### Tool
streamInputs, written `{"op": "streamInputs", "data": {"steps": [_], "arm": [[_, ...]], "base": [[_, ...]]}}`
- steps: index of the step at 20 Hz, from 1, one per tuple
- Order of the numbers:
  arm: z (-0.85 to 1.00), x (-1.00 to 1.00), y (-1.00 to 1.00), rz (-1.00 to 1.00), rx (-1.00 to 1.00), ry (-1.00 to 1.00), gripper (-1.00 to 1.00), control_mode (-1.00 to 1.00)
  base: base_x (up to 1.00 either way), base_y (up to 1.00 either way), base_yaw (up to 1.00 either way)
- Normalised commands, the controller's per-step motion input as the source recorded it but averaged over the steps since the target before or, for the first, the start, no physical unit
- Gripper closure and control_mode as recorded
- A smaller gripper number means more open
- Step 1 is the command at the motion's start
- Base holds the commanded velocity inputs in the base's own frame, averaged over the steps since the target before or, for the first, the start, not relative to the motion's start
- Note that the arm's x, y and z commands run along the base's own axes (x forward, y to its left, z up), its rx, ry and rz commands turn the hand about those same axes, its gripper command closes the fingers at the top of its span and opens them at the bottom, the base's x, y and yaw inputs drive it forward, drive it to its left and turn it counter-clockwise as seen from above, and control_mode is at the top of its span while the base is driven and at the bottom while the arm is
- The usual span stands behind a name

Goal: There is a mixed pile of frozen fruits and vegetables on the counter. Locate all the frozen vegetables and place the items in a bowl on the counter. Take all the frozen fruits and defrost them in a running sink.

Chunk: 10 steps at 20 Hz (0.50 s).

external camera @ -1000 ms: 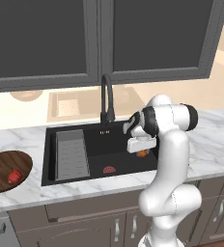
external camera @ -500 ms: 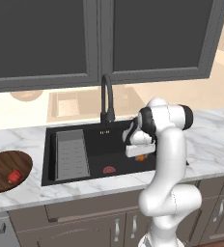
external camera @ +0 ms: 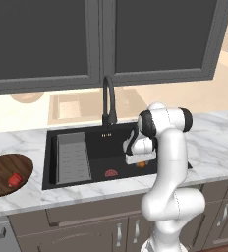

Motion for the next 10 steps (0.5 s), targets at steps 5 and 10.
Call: {"op": "streamInputs", "data": {"steps": [5,10], "arm": [[-0.07,0.15,0.00,-0.07,0.00,0.01,1.00,-1.00],[-0.11,0.10,0.00,-0.06,0.00,0.00,1.00,-1.00]], "base": [[0.00,0.00,0.00],[0.00,0.00,0.00]]}}
